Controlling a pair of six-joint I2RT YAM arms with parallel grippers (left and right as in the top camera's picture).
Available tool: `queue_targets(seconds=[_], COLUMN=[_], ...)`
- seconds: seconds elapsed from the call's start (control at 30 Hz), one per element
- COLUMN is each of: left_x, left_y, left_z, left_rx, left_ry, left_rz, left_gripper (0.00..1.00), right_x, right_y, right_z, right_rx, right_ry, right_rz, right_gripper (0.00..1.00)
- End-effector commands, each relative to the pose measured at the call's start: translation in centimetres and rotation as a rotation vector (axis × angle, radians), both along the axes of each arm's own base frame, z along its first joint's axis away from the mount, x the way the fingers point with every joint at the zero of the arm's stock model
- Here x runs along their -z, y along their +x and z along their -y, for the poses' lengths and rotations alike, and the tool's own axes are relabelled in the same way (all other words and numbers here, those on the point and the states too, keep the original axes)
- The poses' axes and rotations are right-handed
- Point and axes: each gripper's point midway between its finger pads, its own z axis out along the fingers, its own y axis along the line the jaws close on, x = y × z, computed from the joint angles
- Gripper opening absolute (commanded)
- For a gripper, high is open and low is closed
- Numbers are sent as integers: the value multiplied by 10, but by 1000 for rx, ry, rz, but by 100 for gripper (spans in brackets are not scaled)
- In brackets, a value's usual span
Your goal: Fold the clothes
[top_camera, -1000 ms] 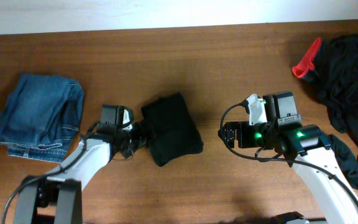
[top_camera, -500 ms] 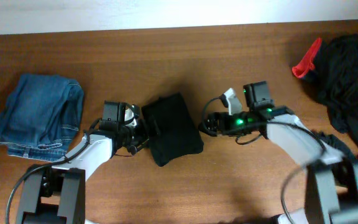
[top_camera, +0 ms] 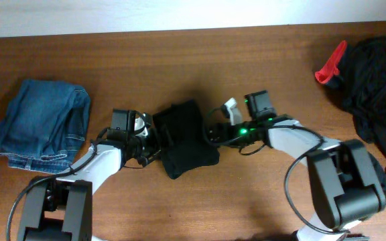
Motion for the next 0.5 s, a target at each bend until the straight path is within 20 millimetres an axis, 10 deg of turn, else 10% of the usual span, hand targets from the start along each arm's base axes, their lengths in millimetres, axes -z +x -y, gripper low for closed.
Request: queue_targets(seconds=[0.0,0.47], left_x=[15,13], left_y=[-12,-12], left_z=[-1,4], left_rx=[32,64], left_ry=[18,18], left_rz=[-33,-9], left_gripper=[99,99], right_x=[13,7], right_y=[-1,5], right_z=[-17,-60], right_rx=[18,-54], right_ry=[-24,109], right_rz=[-51,29], right_gripper=[100,59])
